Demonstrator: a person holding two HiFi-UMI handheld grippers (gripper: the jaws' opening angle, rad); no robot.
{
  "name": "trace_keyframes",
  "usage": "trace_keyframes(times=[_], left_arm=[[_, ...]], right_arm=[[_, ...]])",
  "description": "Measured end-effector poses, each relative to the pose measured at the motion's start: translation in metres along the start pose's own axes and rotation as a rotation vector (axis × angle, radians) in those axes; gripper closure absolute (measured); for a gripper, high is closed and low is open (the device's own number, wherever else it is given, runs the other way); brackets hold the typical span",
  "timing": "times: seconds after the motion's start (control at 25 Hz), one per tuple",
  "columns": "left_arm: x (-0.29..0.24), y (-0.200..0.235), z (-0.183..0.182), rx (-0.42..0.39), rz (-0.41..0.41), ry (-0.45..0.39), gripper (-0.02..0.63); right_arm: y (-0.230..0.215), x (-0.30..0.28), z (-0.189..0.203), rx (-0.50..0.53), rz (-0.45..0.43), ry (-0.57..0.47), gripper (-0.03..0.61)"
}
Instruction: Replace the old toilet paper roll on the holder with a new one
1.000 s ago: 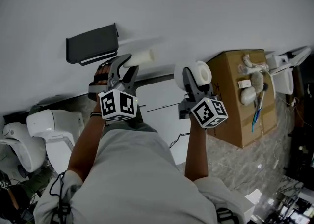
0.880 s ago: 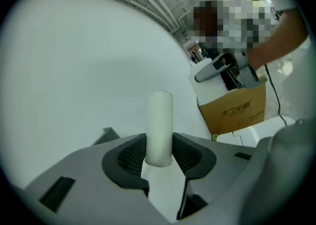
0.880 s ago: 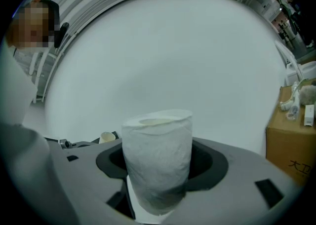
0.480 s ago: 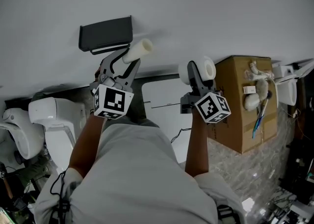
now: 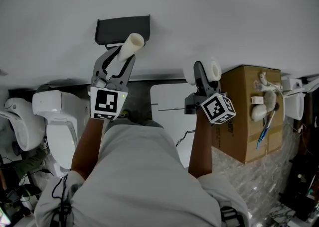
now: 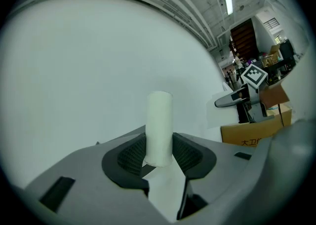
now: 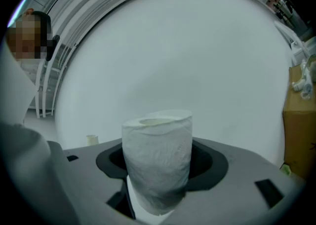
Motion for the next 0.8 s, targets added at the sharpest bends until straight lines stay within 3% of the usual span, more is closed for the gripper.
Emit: trace_keyframes(times=[0.24,0.72,0.8], left_arm=[[0.021,0.037,0.003,0.132,-0.11,-0.034,0.428],[0.05,0.079,0.009,0.127,-0.209,-0.038,0.428],[0.053,0.084,0.01,0.129,-0.219,-0.037,0.428]], right_arm=[[0.01,-0.008,0.003,-0.073,-0.002,-0.024,0.281],[0.019,-0.018,0.006,-0.173,0.039,-0.09,0.282],[0.018,-0.021,0.009,-0.252,0.055,-0.118,0.282]])
Point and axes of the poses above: the fingertips, and each gripper's own axes: x backward along the fingers, y to its left, z out of its underside, the point moved 2 cm from there along x, backward along the fingers, and after that the axes turned 14 degrees about -y, right-handed, at the moved point
